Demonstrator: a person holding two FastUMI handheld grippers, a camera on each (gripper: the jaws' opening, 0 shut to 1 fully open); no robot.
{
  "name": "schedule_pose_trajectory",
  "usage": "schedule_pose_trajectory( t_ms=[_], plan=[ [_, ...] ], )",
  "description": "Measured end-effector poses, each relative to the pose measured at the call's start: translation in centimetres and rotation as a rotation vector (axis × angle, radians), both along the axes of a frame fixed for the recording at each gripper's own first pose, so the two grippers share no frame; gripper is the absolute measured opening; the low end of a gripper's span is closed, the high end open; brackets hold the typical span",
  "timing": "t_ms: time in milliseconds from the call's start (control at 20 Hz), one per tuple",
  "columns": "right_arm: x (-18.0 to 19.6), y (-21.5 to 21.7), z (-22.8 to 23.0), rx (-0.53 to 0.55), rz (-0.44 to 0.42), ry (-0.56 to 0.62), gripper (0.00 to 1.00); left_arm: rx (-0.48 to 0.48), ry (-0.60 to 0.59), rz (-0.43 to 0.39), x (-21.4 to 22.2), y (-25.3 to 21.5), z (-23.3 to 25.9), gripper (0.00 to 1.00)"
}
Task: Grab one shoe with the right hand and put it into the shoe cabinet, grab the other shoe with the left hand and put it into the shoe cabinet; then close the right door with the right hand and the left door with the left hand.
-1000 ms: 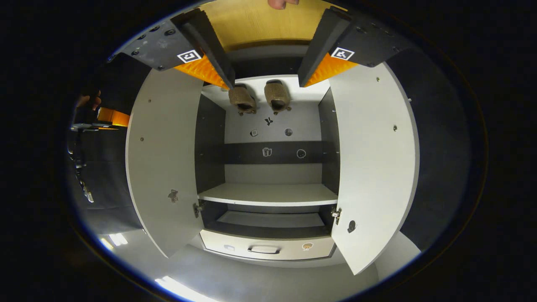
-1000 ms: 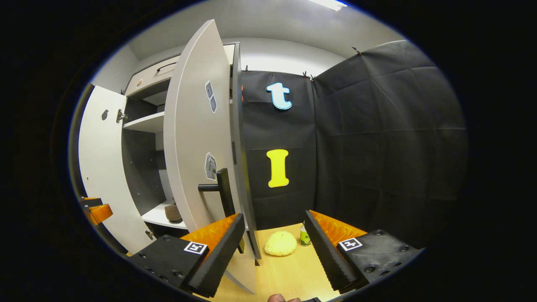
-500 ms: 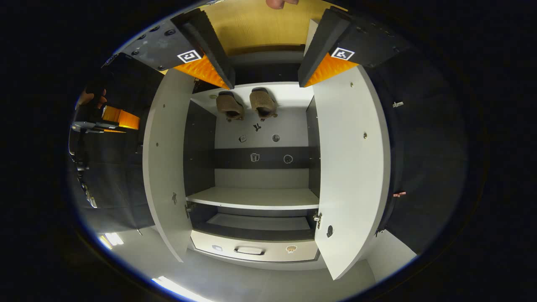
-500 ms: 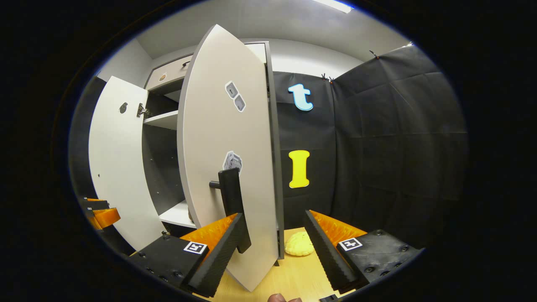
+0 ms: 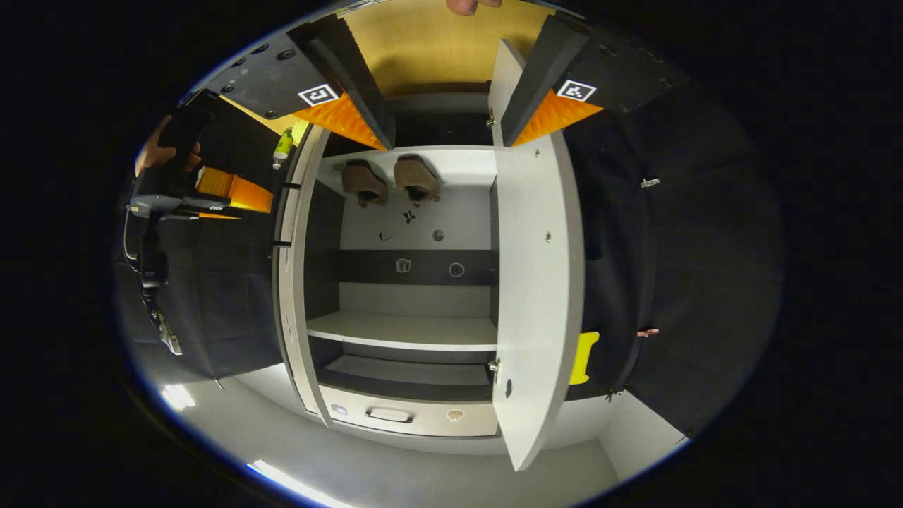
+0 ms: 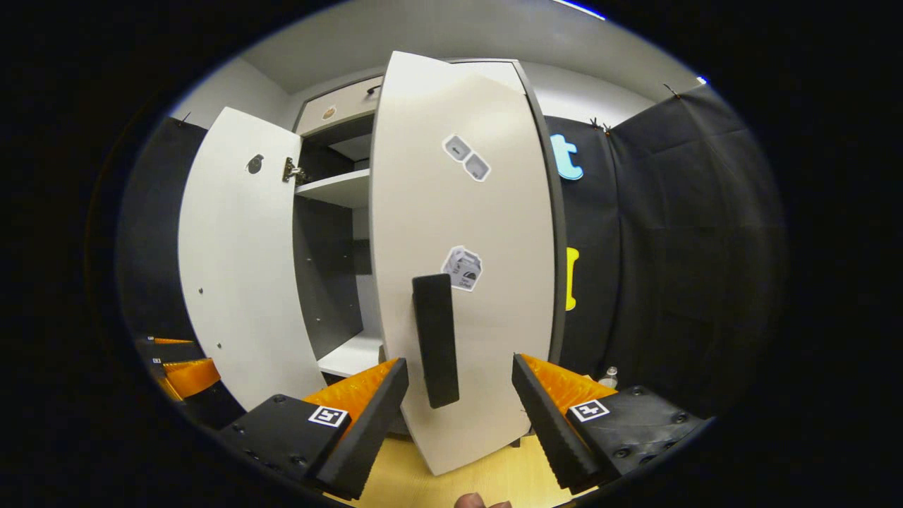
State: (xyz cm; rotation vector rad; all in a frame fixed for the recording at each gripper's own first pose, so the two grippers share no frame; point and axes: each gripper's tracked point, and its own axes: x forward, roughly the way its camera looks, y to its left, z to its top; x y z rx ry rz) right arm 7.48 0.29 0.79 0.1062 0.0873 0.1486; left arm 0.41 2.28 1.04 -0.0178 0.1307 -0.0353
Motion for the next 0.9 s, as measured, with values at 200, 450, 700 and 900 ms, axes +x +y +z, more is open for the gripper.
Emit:
schedule_pose_trajectory(
  t_ms=[200,450,700,900],
  plan=[
    [-0.7,2.7,-0.3,-0.027,0.034,0.001,0.98,-0.005,-0.022,0.071,-1.0,4.2,0.9,0.96],
    [-1.2,4.2,-1.0,-0.011,0.039,0.025,0.98,0.025,-0.063,0.193,-1.6,11.6,2.4,0.96],
    [-1.6,4.2,-0.8,-0.017,0.01,0.023,0.98,0.064,-0.089,0.271,1.5,17.3,2.8,0.96],
    [-1.9,3.8,-0.7,-0.023,-0.015,0.023,0.98,0.076,-0.066,0.294,4.7,19.7,1.3,0.96]
  ],
)
